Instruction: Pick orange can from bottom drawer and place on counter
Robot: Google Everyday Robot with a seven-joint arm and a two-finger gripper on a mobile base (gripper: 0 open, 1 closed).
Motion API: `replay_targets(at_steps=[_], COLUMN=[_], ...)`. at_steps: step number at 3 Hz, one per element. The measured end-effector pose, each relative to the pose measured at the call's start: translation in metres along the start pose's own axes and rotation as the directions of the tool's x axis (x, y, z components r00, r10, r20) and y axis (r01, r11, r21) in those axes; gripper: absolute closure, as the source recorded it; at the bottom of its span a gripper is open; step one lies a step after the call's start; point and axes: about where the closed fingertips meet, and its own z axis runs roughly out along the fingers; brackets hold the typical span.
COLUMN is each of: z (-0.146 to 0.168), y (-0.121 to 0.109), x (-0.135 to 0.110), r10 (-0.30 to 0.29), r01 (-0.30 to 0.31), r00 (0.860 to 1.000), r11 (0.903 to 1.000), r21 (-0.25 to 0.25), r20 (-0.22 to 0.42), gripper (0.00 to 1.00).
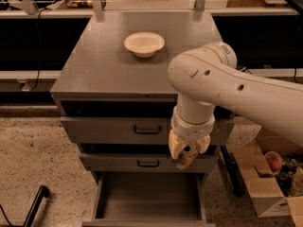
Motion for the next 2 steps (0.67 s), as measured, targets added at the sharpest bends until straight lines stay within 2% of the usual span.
replay_targets(at_steps=[1, 2], z=[-0.001, -0.012], y=[0.002, 0.023], x=[0.001, 0.008], r10=[0.0, 0.001], r01=[0.0, 0.005], r00=[1.0, 0.998], r11=[1.0, 0.9956], r21=[0.006, 0.093], r20=[-0.004, -0.056], gripper=[1.0, 1.0])
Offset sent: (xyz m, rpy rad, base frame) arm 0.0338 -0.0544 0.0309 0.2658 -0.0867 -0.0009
